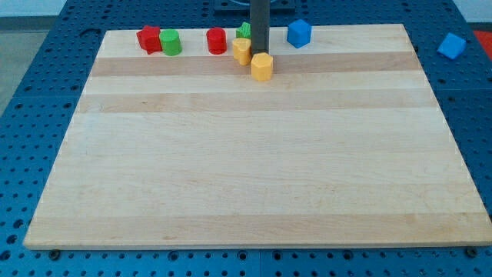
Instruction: Nudge the red circle right a bit
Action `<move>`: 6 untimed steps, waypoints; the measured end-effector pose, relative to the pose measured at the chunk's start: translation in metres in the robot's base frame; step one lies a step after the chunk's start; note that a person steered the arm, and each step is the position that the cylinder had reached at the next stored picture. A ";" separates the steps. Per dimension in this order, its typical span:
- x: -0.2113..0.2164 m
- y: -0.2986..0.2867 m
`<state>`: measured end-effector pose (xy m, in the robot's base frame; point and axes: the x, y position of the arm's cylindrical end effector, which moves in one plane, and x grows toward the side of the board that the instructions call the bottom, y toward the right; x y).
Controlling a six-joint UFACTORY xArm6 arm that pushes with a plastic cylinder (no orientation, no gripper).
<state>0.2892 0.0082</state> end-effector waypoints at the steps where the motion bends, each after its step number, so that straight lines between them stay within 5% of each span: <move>1: 0.019 0.008; 2: 0.037 -0.013; 3: 0.037 -0.099; 6: -0.054 -0.122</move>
